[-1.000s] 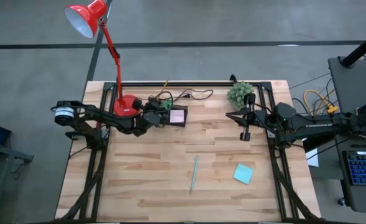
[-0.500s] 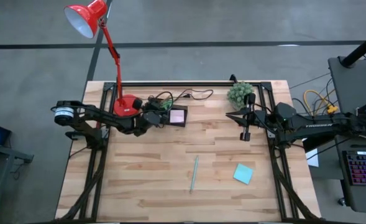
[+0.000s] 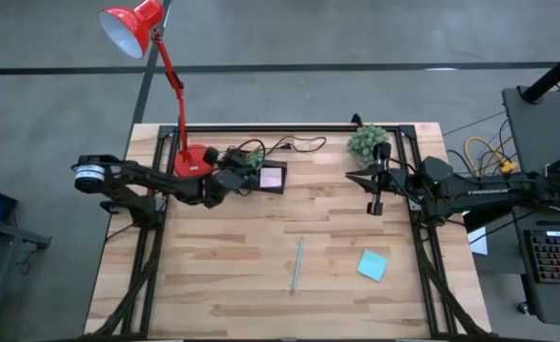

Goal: Pick and place office supplies into organizer
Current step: Put the blue pencil into the black mesh desk organizer

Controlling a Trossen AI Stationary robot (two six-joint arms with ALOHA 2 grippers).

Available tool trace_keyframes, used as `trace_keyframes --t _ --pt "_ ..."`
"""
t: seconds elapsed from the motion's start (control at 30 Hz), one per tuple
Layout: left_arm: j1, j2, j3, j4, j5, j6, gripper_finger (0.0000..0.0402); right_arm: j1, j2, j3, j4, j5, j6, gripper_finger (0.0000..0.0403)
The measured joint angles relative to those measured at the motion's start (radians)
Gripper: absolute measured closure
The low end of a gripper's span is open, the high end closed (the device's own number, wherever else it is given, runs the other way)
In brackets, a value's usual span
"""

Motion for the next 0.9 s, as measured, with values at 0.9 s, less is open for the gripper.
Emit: trace_keyframes --t 0.9 --pt "-0.395 -0.043 0.355 -0.296 0.384 -0.308 0.0322 0.0 0.0 0.003 0.005 0.0 -0.02 0.039"
